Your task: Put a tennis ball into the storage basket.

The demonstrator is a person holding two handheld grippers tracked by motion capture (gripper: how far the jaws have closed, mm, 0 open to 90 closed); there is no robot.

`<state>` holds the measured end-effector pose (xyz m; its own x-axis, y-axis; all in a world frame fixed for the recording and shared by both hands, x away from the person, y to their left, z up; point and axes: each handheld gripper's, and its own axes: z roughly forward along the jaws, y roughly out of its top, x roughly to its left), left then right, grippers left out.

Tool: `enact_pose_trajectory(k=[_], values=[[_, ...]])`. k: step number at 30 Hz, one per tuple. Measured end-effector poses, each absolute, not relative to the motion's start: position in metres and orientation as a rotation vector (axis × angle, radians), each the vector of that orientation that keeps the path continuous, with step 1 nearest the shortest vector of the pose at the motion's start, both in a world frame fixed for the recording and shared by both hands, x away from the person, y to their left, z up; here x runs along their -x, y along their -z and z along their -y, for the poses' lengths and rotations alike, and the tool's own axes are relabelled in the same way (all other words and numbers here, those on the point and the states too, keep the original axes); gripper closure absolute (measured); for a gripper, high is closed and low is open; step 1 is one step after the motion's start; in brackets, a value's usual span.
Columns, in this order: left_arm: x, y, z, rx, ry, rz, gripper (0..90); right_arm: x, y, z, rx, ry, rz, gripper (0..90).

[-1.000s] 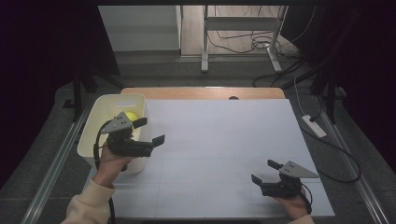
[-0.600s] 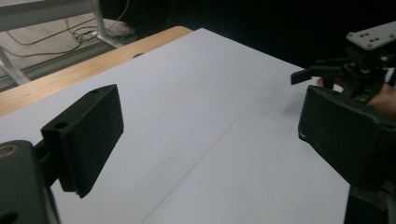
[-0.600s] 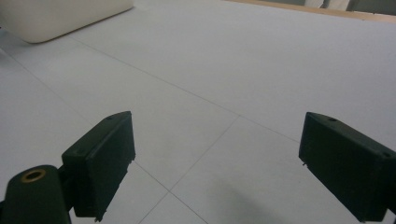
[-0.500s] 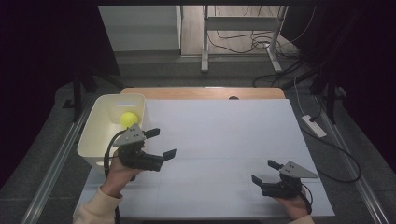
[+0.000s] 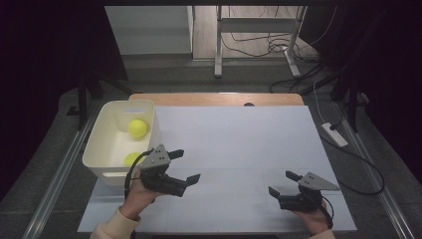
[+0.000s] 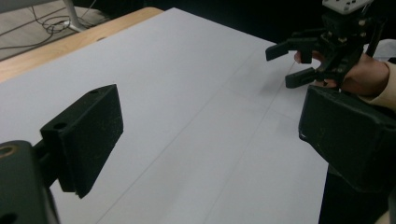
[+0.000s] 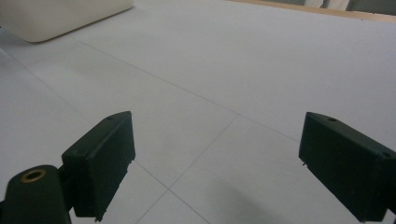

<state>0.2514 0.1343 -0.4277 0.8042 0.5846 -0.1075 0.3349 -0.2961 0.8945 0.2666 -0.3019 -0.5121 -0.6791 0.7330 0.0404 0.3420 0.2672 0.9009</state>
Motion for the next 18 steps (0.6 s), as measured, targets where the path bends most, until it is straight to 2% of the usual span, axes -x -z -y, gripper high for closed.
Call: enact_pose_trajectory(k=[18], values=[[-0.244,0.466,-0.134,-1.963,-0.286,-0.735,7.8,-0.266,0.513,0.302,-0.966,-1.381,-2.163,10.5]])
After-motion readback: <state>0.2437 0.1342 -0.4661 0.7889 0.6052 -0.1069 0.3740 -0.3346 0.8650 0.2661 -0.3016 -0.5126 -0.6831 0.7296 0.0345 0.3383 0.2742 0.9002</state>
